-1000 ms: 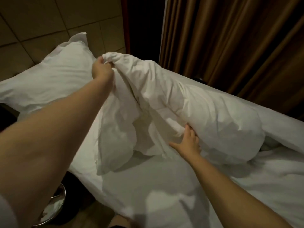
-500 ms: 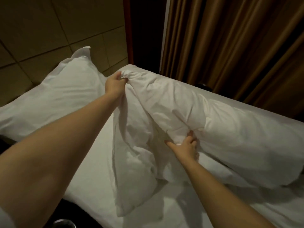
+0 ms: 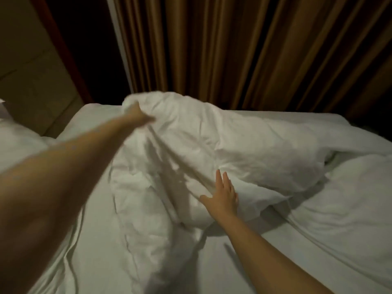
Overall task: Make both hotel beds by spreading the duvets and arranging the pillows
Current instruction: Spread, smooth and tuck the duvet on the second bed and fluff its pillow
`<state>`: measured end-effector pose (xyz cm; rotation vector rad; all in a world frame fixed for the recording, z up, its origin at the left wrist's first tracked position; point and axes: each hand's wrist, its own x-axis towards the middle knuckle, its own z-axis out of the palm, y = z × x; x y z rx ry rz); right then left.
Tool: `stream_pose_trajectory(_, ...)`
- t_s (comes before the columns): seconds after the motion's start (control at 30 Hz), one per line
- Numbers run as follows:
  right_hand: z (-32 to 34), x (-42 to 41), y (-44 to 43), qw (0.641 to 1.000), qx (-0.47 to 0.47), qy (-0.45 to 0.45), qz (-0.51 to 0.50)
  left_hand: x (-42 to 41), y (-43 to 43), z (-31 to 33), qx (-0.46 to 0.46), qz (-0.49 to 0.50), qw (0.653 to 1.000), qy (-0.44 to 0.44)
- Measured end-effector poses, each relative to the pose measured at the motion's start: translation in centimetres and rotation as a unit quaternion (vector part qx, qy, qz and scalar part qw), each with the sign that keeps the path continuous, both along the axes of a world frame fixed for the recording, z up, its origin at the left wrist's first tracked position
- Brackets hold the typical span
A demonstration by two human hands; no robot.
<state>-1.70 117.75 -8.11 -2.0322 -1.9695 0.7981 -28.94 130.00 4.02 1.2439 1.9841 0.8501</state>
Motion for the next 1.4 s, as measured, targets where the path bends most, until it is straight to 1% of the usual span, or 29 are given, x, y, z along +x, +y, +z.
stream_pose_trajectory(0.07,-1.1,1.2,-0.9,0.999,-0.034,-0.005,-0.025,3.9,-2.8,-4.3,-0.078,-0.039,0.996,0.020)
stream_pose_trajectory(0.1,-1.6,1.8,-1.3,0.998,-0.045,-0.009,-0.037,5.4,-4.0,-6.7,-0.115,-0.059,0.991,0.017)
stream_pose_trajectory(0.2,-2.6,3.2,-2.6,0.996,-0.069,-0.012,-0.063,8.5,-7.6,-12.8,-0.184,-0.108,0.977,0.027)
stream_pose_trajectory(0.3,-3.2,4.4,-3.4,0.992,-0.085,0.010,-0.098,10.7,-10.8,-16.4,-0.250,-0.131,0.959,0.031)
stream_pose_trajectory(0.37,-3.5,5.5,-3.7,0.988,-0.093,0.022,-0.118,11.7,-11.8,-17.3,-0.264,-0.137,0.954,0.028)
stream_pose_trajectory(0.43,-3.7,6.8,-3.7,0.985,-0.093,0.035,-0.143,12.7,-11.8,-17.1,-0.258,-0.139,0.956,0.034)
stream_pose_trajectory(0.53,-3.3,9.3,-2.7,0.980,-0.070,0.057,-0.179,14.7,-9.9,-15.6,-0.211,-0.142,0.966,0.055)
stream_pose_trajectory(0.8,-0.1,17.8,2.8,0.973,0.005,0.115,-0.200,25.5,-4.7,-9.9,-0.134,-0.175,0.968,0.122)
stream_pose_trajectory(1.1,3.0,29.3,11.5,0.983,0.034,0.095,-0.154,40.2,1.6,-6.3,-0.084,-0.210,0.962,0.156)
stream_pose_trajectory(1.2,3.1,31.1,14.5,0.982,0.045,0.125,-0.133,44.0,3.1,-6.3,-0.083,-0.224,0.955,0.176)
stream_pose_trajectory(1.27,2.9,31.6,16.0,0.986,0.051,0.110,-0.113,46.3,3.9,-6.6,-0.081,-0.235,0.950,0.190)
stream_pose_trajectory(1.33,2.2,32.0,17.1,0.990,0.035,0.089,-0.108,48.0,4.7,-6.7,-0.069,-0.246,0.944,0.211)
stream_pose_trajectory(1.37,2.1,32.2,17.4,0.987,0.010,0.102,-0.121,48.6,5.1,-6.9,-0.059,-0.255,0.938,0.226)
stream_pose_trajectory(1.4,2.1,32.6,17.4,0.991,-0.006,0.093,-0.101,49.1,5.5,-7.0,-0.050,-0.269,0.929,0.250)
